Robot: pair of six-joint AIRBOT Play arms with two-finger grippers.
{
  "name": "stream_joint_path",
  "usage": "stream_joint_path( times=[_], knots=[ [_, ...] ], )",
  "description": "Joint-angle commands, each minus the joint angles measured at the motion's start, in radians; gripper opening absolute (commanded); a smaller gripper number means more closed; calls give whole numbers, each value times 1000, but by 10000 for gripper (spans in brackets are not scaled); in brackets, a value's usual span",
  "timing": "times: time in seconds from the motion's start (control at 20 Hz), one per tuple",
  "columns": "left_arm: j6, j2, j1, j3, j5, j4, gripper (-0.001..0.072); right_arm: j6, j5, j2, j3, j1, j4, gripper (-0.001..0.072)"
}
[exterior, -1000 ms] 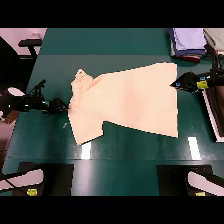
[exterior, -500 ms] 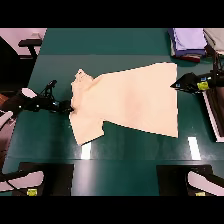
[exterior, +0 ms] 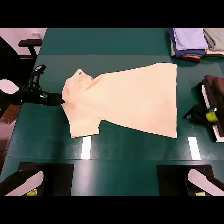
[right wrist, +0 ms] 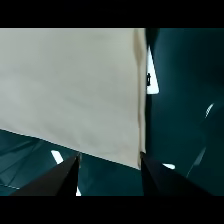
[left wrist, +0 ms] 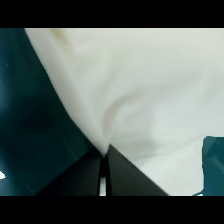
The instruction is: Fold the shirts.
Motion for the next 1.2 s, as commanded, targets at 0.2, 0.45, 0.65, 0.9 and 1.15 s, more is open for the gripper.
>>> stream_joint_path(
  times=[0.2,0.45,0.65,0.9,1.15],
  knots=[
    [-3,29,0,3,-6,12,27,-15,-154,22,-300,-60,69,448],
    [-2,29,0,3,-7,11,27,-16,-236,-27,-315,100,133,282],
    [-41,58,0,32,-23,14,26,-34,-245,-24,-226,203,136,17],
    [-85,242,0,299,-32,29,26,-33,-183,188,205,233,134,17],
    [-109,391,0,736,6,30,26,-22,-191,317,779,232,118,16]
  ],
)
